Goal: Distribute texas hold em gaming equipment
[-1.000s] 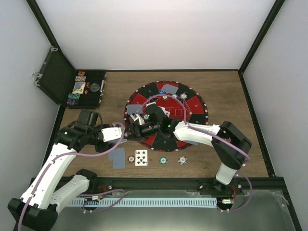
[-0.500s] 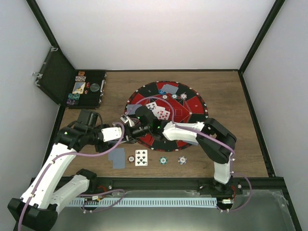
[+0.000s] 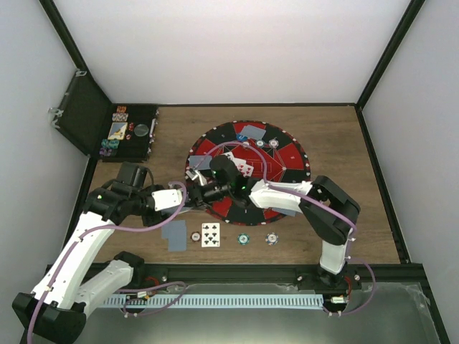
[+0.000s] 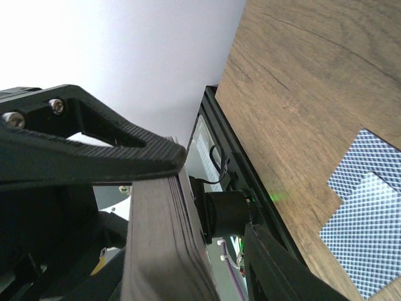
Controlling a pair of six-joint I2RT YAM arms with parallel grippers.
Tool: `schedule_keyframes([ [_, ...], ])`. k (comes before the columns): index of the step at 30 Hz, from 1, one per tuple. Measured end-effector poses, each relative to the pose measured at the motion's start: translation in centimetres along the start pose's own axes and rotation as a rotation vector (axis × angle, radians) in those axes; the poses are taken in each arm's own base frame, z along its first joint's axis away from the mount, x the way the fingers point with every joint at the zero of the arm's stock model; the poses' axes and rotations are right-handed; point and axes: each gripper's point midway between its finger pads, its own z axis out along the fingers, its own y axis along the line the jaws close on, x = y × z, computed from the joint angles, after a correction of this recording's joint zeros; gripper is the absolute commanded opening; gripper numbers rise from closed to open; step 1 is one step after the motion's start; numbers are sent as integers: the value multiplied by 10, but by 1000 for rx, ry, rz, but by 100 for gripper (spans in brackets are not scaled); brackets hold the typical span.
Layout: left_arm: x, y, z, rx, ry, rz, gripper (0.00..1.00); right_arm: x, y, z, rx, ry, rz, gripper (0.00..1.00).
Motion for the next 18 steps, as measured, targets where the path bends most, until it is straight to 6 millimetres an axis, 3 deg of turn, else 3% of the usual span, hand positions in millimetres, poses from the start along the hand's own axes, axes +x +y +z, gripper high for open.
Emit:
schedule_keyframes([
  [7,1,0,0,1,3,-1,4,-1,1,-20,17,-38,-10,25],
  [18,1,-1,0,3,5,-2,4,0,6,-31,28,-61,-9,10],
])
